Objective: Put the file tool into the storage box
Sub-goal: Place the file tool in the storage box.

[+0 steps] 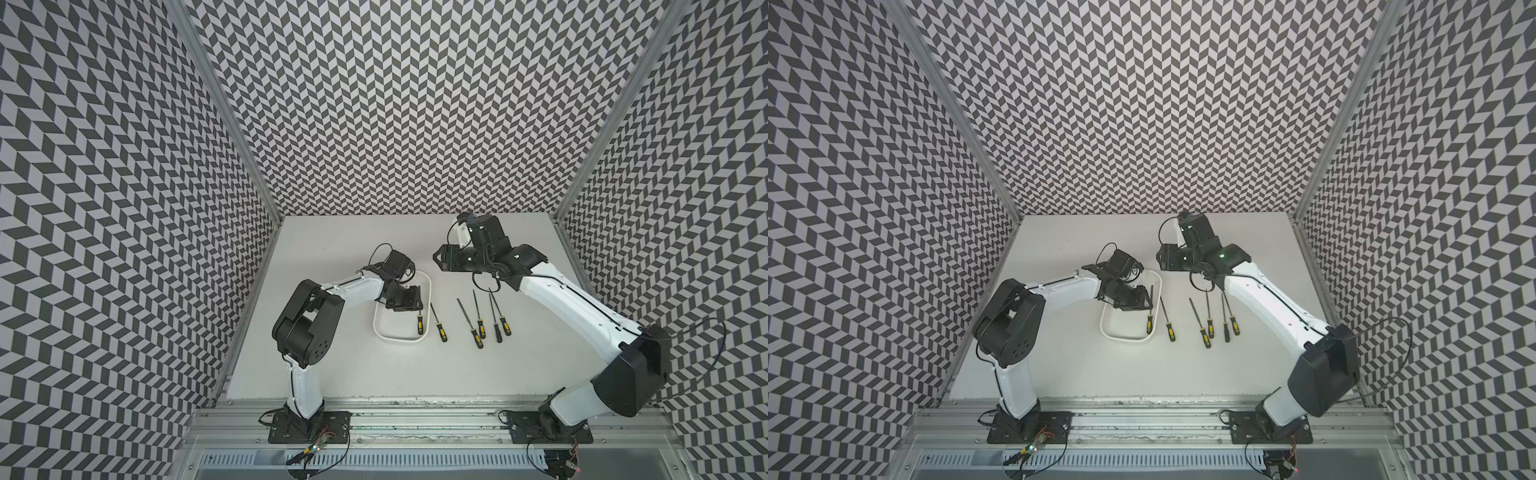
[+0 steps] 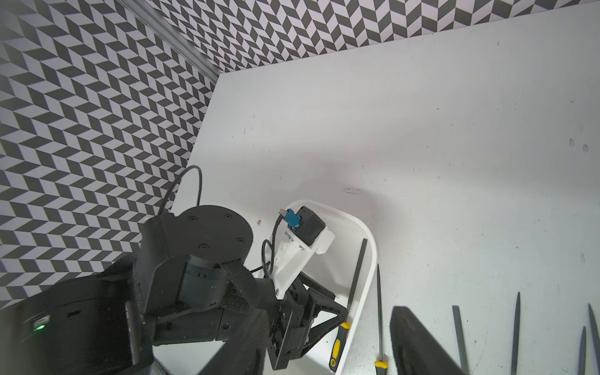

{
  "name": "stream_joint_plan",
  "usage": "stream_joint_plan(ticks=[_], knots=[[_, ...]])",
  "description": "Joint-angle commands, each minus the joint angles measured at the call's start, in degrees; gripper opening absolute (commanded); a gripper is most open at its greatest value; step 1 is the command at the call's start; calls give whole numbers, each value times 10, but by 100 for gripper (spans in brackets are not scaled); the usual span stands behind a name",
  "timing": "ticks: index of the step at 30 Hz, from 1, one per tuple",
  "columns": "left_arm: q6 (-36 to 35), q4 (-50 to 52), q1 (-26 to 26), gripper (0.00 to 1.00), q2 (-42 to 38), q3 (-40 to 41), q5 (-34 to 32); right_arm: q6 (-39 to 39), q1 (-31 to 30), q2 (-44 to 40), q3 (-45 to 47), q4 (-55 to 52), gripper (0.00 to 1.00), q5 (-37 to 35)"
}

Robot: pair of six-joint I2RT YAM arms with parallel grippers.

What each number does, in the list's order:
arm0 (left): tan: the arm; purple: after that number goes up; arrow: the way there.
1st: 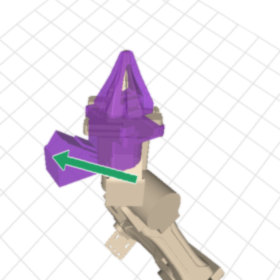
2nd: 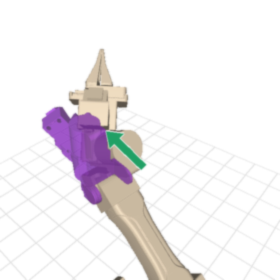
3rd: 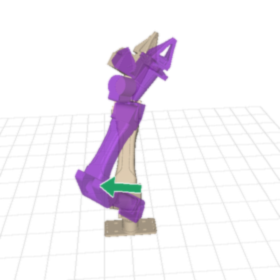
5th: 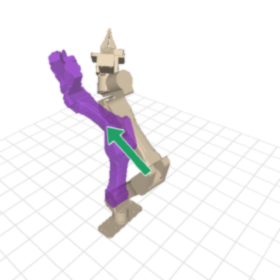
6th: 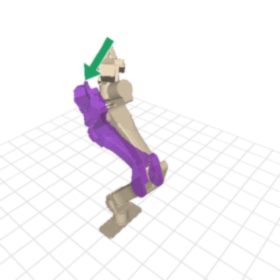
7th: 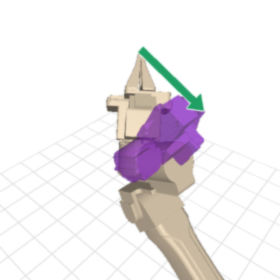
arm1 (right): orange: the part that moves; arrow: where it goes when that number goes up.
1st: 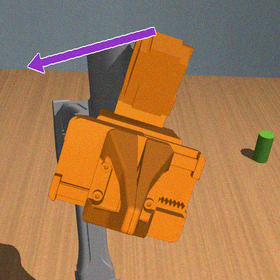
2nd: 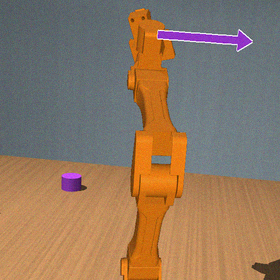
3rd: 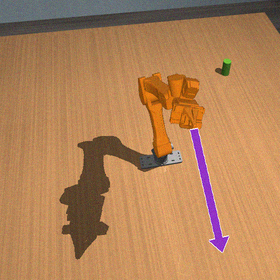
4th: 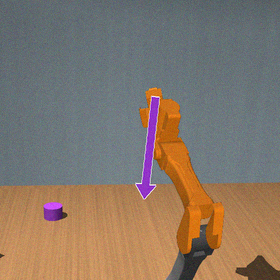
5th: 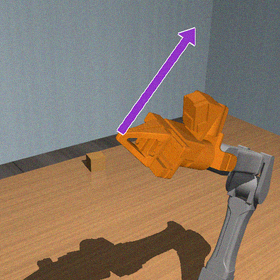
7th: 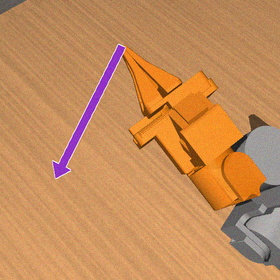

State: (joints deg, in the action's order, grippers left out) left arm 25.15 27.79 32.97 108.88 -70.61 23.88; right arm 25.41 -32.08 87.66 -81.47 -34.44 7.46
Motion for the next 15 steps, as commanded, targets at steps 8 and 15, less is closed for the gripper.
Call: stream_joint_plan(ticks=[8, 15], knots=[[-24, 43, 2, 41, -24, -55, -18, 19, 2, -15, 34, 11, 63, -4], [-76, 37, -6, 48, -103, -100, -98, 34, 3, -32, 105, 10, 62, -23]])
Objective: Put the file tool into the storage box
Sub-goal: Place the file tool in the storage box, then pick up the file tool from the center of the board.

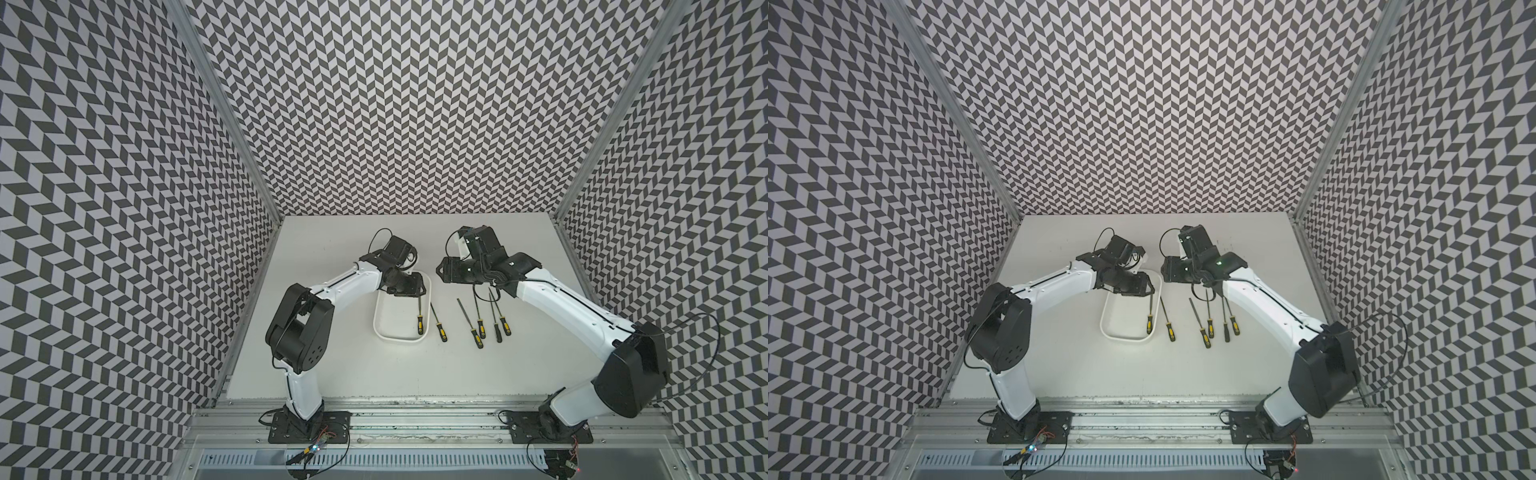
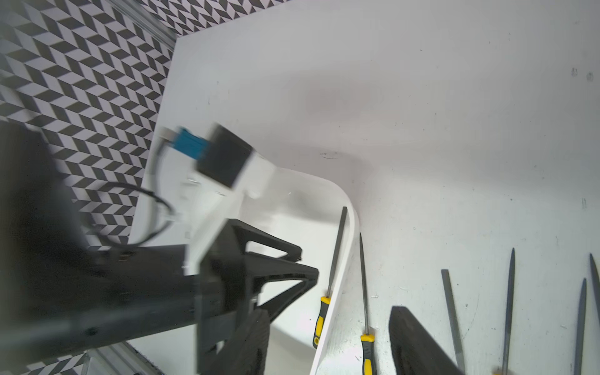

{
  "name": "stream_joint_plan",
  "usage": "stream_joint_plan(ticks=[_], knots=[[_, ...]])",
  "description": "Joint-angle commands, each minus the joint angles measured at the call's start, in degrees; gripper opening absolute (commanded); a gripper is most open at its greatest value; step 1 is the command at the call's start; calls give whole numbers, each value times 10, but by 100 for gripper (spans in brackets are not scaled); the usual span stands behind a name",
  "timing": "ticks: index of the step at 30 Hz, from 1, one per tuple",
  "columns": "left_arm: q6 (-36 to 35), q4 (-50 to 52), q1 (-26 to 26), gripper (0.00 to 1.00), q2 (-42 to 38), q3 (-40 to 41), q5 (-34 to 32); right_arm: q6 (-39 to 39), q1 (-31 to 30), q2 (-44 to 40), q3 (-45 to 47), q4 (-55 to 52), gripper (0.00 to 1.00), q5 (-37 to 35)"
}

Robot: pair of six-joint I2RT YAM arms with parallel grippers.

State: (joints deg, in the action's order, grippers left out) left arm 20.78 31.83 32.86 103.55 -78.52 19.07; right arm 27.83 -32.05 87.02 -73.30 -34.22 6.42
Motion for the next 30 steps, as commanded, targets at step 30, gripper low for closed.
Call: stream_joint_plan(ticks=[30], knots=[[-41, -36, -104, 55, -107, 10, -47, -29, -120, 103, 159, 53, 60, -44]])
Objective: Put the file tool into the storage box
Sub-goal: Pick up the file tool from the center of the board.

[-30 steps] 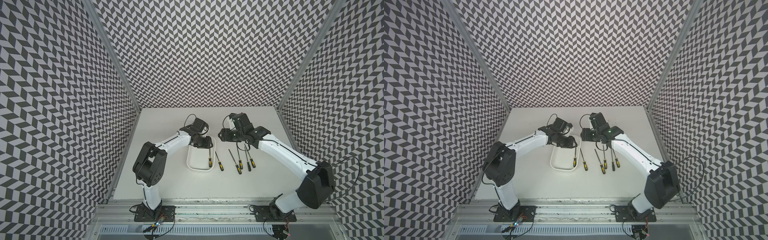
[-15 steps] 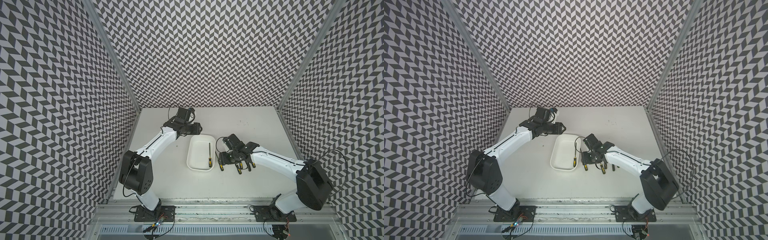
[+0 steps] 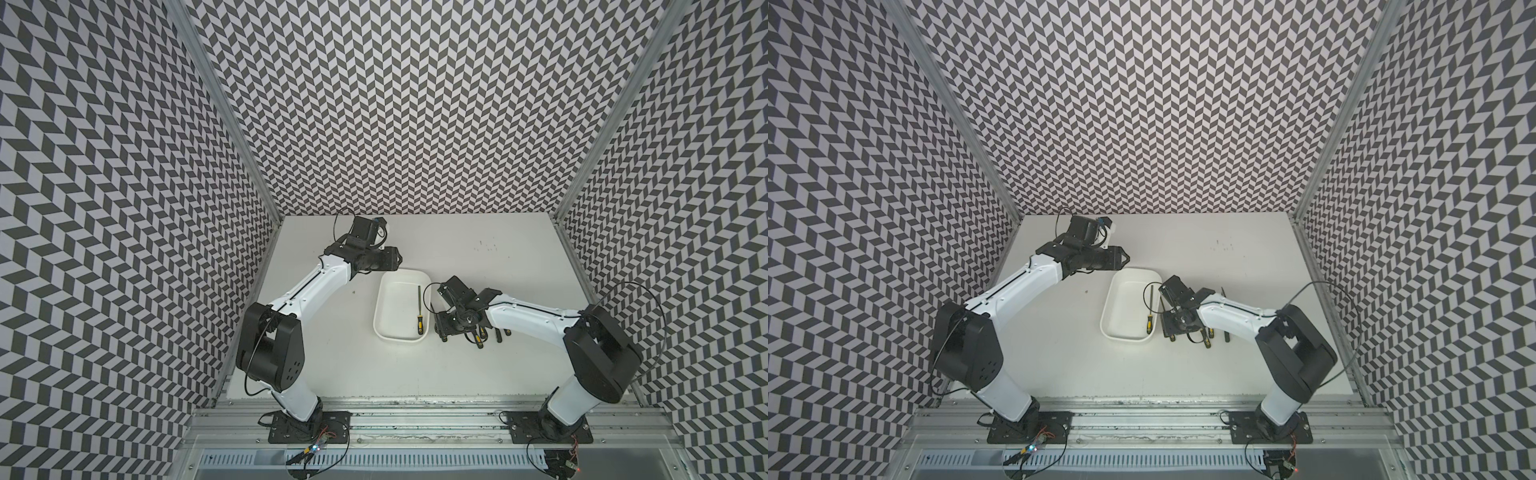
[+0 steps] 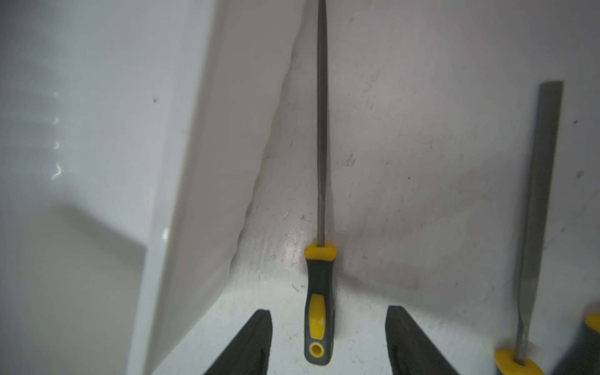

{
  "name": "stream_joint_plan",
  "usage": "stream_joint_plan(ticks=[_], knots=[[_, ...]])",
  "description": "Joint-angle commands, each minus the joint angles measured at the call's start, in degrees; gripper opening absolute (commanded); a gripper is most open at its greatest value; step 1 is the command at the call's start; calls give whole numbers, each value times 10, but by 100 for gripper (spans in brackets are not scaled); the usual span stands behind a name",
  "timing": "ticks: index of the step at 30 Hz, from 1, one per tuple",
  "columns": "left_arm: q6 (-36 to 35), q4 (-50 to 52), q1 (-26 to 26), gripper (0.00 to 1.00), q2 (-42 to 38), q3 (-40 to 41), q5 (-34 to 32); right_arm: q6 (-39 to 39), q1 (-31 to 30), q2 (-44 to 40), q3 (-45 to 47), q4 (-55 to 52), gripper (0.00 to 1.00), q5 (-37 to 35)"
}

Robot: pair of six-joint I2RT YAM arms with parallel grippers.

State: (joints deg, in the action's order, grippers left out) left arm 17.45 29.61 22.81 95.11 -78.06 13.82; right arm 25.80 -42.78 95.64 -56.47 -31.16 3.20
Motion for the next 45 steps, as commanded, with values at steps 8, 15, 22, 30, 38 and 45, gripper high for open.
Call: stream_joint_plan(ticks=[8, 15, 22, 30, 38, 45], knots=[[-5, -15, -11, 56, -28, 4, 11, -8, -30, 42, -6, 18, 57, -55], [-4, -14, -13, 57, -30, 3, 15, -4, -30, 44, 0, 14, 31, -108], [-2, -16, -14, 57, -29, 1, 20, 12, -29, 25, -11, 2, 8, -127], [16, -58, -21, 59, -39, 16, 84, 44, 15, -48, -88, -19, 2, -93], [48, -133, -25, 65, -52, 36, 186, 25, 42, -73, -164, -20, 4, -19], [70, -180, -20, 67, -64, 58, 238, 38, 47, -45, -187, 52, 5, 110]])
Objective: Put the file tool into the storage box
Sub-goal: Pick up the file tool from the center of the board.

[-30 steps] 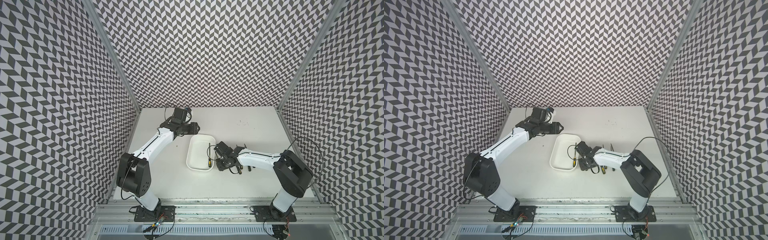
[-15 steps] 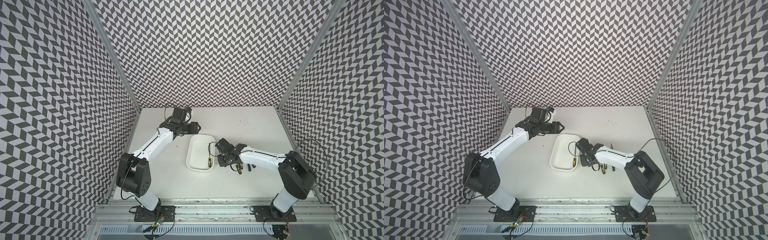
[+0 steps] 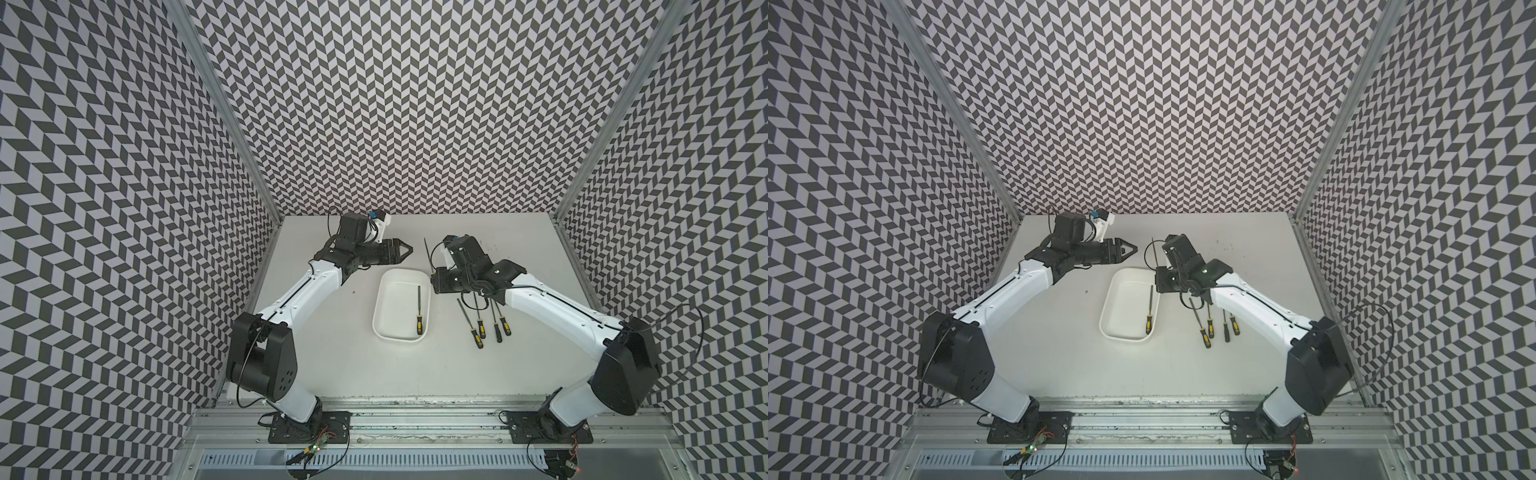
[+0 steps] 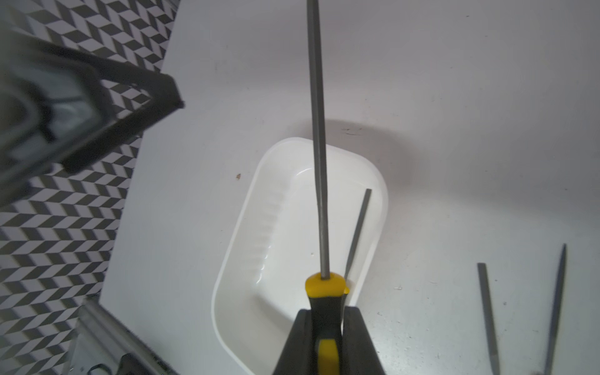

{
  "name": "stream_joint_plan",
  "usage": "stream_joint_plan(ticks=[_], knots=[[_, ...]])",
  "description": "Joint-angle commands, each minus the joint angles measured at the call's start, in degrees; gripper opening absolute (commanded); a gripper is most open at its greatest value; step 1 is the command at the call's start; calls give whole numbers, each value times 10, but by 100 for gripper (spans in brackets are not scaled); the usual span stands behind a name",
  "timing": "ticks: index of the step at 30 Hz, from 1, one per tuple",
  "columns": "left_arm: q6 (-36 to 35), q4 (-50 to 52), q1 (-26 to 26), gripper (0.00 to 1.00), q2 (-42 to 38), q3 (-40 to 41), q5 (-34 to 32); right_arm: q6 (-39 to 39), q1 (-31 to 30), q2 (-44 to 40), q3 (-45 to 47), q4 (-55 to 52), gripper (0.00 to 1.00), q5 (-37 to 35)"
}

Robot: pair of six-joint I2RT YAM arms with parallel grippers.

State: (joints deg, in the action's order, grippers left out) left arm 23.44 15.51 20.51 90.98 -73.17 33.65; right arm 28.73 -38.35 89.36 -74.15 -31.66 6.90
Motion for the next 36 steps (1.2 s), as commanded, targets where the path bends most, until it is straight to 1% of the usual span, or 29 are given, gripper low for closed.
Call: stream_joint_plan(ticks=[1, 5, 10, 13, 14, 16, 17, 18, 21, 22, 23, 26, 27, 28, 29, 30, 31, 32, 34, 36], knots=[[9, -38, 5, 67, -23, 9, 38, 12, 3, 24, -14, 65, 5, 89], [5, -36, 10, 67, -23, 13, 33, 19, 2, 39, -37, 80, 5, 114], [-1, -36, 16, 67, -17, 9, 25, 23, 2, 49, -68, 87, 5, 120], [-2, -34, 21, 64, -9, 8, 23, 24, 2, 52, -87, 85, 6, 119], [-2, -34, 23, 60, -8, 9, 21, 23, 2, 52, -93, 85, 6, 116], [-2, -36, 25, 48, -6, 12, 20, 21, 2, 50, -102, 84, 6, 114], [-2, -36, 27, 41, -5, 12, 20, 21, 2, 50, -104, 84, 6, 112], [-2, -38, 26, 30, -4, 12, 20, 21, 2, 48, -105, 84, 6, 111], [-4, -41, 29, 7, -6, 13, 17, 23, 2, 43, -99, 84, 6, 109], [-5, -42, 29, 2, -7, 13, 15, 22, 2, 42, -96, 84, 6, 109], [-7, -42, 31, 0, -8, 13, 12, 24, 2, 39, -93, 85, 6, 108], [-7, -38, 32, 0, -11, 14, 10, 23, 2, 36, -86, 85, 7, 104], [-22, -31, 32, 0, -11, 13, 7, 22, 2, 36, -87, 84, 9, 104], [-27, -20, 32, 0, -10, 11, -2, 22, 2, 35, -91, 78, 17, 97], [-34, 0, 31, 0, -7, 7, -15, 20, 2, 36, -97, 67, 31, 89], [-43, 20, 30, 0, -4, 2, -28, 15, 2, 36, -105, 54, 43, 82], [-54, 42, 30, 0, -1, -3, -42, 9, 2, 34, -113, 39, 52, 66], [-63, 61, 30, 0, 1, -4, -53, 8, 3, 30, -116, 28, 58, 41], [-75, 86, 31, 0, -1, 5, -60, 15, 8, 14, -109, 20, 63, -11], [-82, 99, 31, 0, -7, 25, -61, 27, 23, -6, -93, 23, 64, -46]])
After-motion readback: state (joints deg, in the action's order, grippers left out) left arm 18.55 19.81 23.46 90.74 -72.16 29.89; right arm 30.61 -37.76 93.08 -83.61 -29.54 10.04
